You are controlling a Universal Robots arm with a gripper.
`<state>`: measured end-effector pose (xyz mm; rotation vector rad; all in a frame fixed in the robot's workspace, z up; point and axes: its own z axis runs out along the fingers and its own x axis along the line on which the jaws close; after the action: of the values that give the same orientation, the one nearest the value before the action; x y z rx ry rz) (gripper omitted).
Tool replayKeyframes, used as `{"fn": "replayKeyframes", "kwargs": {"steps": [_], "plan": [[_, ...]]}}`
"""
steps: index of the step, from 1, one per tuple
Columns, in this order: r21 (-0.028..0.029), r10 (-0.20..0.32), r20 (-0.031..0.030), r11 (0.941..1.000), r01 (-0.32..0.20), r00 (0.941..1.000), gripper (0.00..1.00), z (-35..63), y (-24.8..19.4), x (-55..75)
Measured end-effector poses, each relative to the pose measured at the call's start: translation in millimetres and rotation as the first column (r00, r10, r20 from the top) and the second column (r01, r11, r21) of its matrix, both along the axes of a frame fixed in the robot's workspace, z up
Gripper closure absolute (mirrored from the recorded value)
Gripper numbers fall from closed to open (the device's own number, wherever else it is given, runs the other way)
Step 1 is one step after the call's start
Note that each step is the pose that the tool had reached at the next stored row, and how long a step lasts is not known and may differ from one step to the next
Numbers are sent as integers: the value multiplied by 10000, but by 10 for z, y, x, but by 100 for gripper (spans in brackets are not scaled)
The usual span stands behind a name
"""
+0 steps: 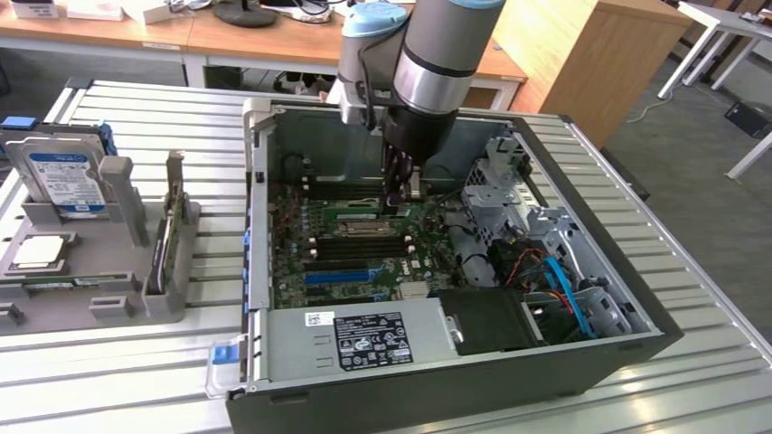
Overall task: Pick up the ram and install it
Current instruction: 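Insert the ram into the slot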
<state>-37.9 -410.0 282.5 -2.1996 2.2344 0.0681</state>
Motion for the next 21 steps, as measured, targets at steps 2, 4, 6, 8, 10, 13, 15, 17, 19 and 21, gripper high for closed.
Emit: {"fn": "replayKeyframes", "kwargs": {"steps": [2,4,6,8,10,13,15,17,19,21], "plan": [[4,0,2,10000,0,10000,88,-13,1,0],[2,0,1,10000,0,10000,88,-28,0,0],[2,0,1,10000,0,10000,88,-45,0,0],[3,0,1,10000,0,10000,88,-64,0,0],[3,0,2,10000,0,10000,88,-81,0,0],[2,0,1,10000,0,10000,88,-119,0,0],[0,0,0,10000,0,10000,88,-127,0,0],[3,0,0,10000,0,10000,88,-128,0,0],[11,-1,1,10000,1,10000,88,-133,0,0],[12,-1,1,10000,1,10000,88,-145,0,0]]}}
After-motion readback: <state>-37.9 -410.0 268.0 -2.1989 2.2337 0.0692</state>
